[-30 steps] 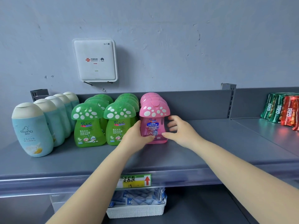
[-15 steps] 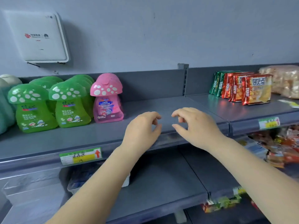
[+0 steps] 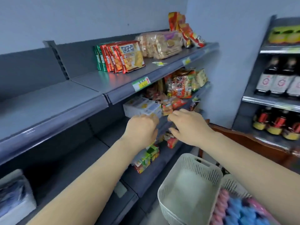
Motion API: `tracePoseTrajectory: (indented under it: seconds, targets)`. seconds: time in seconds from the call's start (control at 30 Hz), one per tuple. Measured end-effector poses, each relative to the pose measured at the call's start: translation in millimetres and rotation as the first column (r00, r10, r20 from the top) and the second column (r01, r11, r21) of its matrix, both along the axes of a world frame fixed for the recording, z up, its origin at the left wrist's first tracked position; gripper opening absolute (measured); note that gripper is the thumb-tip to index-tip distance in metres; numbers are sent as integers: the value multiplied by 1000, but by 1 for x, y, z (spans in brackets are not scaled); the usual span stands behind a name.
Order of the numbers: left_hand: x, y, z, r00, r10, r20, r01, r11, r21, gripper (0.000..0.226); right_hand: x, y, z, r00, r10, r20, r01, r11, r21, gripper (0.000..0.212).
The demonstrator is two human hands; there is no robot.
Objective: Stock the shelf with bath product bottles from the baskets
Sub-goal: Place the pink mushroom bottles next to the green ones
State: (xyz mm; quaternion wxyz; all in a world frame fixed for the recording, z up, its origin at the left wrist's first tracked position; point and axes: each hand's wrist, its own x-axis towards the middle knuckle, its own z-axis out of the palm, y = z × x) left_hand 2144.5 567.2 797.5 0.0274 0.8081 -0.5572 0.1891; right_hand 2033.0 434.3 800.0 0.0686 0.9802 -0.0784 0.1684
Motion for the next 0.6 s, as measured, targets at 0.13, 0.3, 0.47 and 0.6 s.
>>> tracePoseTrajectory:
  seconds: [0.13, 0.3, 0.47, 0.6]
  targets:
    - [-39, -65, -25, 995, -104, -4, 104, 992, 71, 22, -59, -49, -31, 990, -134, -43, 136, 990, 39, 28]
    - [-83, -132, -60, 966, -244, -89, 251, 964, 91, 17, -121, -95, -69, 949, -295, -113, 308, 944, 120, 29]
    - [-118, -188, -105, 917, -311, -249, 359, 916, 177, 21, -170, -126, -115, 861, -465, -205, 507, 813, 285, 29]
    - [-142, -224, -155, 835, -321, -447, 458, 856, 241, 24, -204, -141, -157, 752, -584, -305, 656, 618, 433, 29]
